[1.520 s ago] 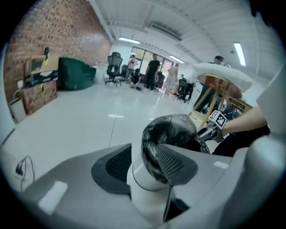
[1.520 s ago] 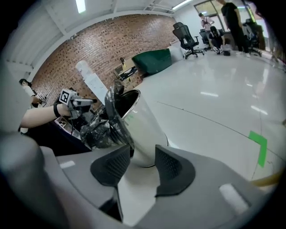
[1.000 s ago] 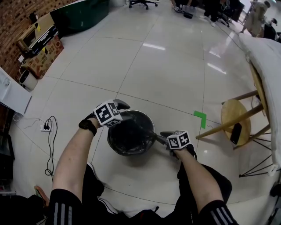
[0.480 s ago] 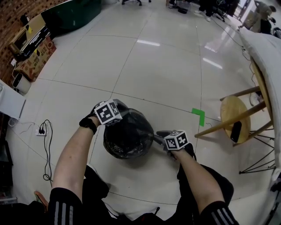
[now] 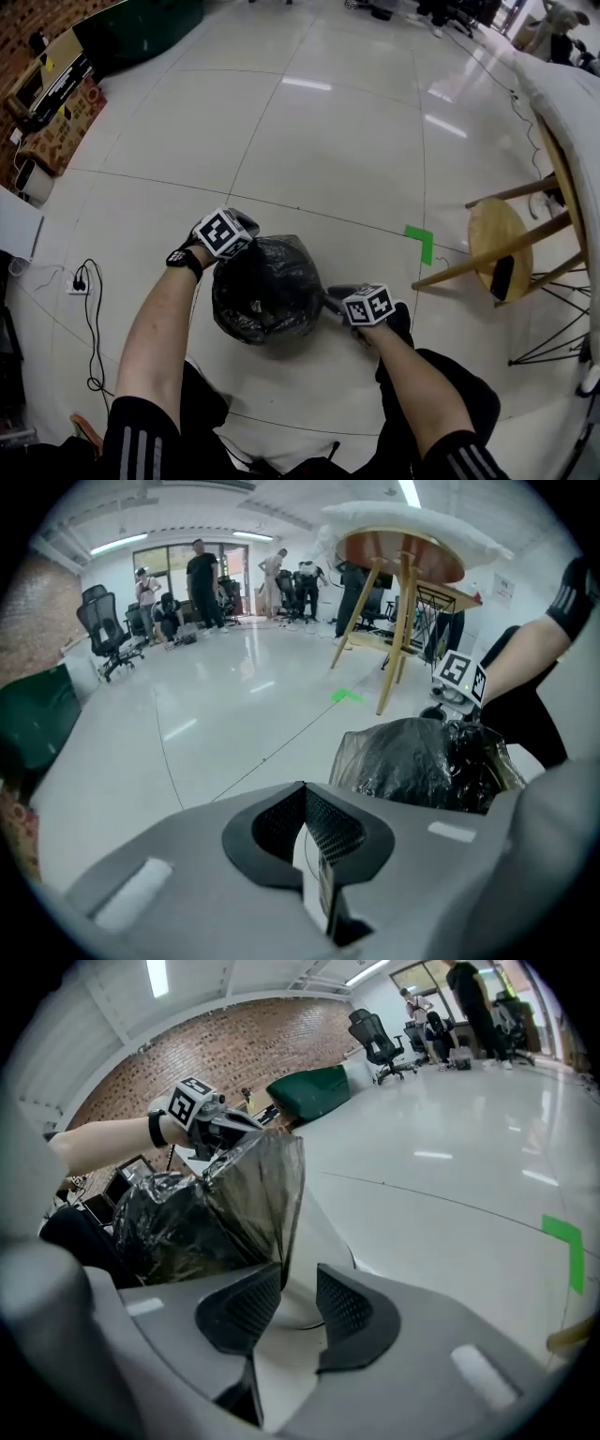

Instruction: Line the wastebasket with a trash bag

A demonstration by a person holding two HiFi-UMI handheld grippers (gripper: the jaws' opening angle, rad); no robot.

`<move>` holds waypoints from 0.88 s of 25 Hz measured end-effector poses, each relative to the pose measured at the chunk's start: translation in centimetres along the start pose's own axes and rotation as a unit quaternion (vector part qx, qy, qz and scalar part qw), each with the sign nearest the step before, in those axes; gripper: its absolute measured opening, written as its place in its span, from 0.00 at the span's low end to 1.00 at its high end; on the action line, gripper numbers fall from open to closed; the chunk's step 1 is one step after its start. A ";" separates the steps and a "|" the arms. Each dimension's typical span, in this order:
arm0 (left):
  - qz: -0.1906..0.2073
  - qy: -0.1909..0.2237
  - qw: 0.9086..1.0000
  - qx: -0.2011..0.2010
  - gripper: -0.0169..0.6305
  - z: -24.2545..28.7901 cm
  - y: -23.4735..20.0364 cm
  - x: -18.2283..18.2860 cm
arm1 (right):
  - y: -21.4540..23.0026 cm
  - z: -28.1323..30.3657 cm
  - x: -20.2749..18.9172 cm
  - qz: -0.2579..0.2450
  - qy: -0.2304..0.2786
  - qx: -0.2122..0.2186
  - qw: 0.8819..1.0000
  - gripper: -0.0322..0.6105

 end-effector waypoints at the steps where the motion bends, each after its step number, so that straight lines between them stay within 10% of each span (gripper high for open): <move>1: -0.012 0.004 1.000 -0.003 0.03 0.1 -0.2 -0.3 | 0.0 0.1 -0.3 -0.001 -0.002 0.000 1.000 0.25; 15: -0.077 0.021 0.997 0.008 0.03 1.1 -1.3 -3.0 | 0.8 1.6 -2.2 -0.030 -0.004 -0.031 0.999 0.38; 22: -0.074 0.019 0.997 0.025 0.03 0.8 -1.0 -3.2 | 2.1 -2.9 -2.7 -0.099 -0.078 0.027 0.992 0.45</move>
Point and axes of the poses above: the fingertips, and each gripper's own axes: z forward along the fingers, y to its right, x out of its top, the point moved 7 cm from there along -z, backward along the fingers, and after that the axes turned 5 degrees about z, right-handed, at the moved point
